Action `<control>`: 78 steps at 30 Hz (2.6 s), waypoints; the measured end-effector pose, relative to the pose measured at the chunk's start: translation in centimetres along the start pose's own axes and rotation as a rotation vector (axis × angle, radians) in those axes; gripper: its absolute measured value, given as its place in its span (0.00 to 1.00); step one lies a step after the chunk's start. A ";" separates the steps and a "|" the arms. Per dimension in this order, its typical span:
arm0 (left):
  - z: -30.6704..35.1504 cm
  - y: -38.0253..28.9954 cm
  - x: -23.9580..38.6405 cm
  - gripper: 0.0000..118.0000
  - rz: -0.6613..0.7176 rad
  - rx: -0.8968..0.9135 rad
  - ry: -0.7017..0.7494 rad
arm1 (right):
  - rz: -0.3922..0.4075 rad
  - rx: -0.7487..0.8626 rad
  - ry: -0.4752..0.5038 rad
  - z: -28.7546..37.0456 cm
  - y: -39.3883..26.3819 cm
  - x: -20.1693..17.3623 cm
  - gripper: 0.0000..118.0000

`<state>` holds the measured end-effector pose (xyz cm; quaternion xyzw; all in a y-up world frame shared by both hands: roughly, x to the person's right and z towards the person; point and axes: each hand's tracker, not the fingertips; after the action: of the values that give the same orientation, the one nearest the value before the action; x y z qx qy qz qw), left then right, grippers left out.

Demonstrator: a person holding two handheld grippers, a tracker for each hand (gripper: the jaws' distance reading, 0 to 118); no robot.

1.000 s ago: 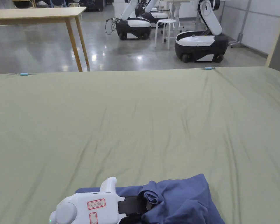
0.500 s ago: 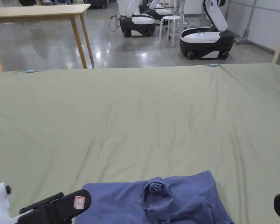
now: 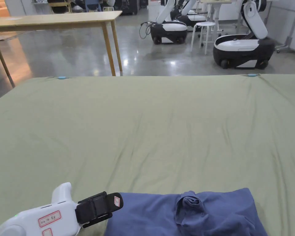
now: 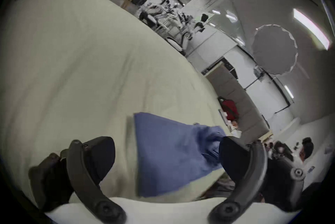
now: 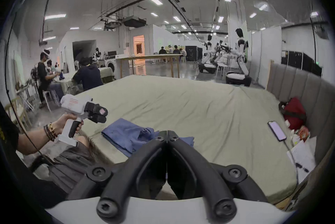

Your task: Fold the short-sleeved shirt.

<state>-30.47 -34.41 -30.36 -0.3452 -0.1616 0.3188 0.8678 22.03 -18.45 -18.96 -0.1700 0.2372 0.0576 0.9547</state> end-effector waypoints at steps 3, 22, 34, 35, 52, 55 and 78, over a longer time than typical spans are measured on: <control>-2.3 -0.1 -1.1 0.97 0.026 -0.044 0.024 | -0.011 0.006 -0.011 0.4 0.2 0.4 0.00; -2.6 -1.2 -0.1 0.11 0.087 -0.123 -0.120 | -0.066 -0.033 -0.053 0.1 -0.5 1.5 0.01; 8.4 2.0 -4.5 0.11 0.149 0.074 0.031 | -0.101 -0.021 -0.057 0.1 -0.6 1.8 0.01; 8.4 2.0 -3.4 0.11 0.133 0.062 0.026 | -0.103 -0.022 -0.054 0.0 -0.6 1.8 0.01; -9.1 0.6 15.2 0.11 -0.071 -0.314 -0.169 | -0.124 -0.027 -0.100 2.5 -1.4 2.6 0.01; -13.0 -1.1 14.8 0.11 -0.042 -0.357 -0.128 | -0.148 -0.015 -0.128 3.8 -2.2 4.1 0.01; 5.7 0.4 12.3 0.00 0.116 -0.037 -0.482 | -0.159 -0.025 -0.113 2.4 -2.4 4.6 0.01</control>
<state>-24.38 -23.19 -25.84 -0.2838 -0.3497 0.4381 0.7780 27.58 -19.71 -18.46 -0.1965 0.1678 -0.0060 0.9660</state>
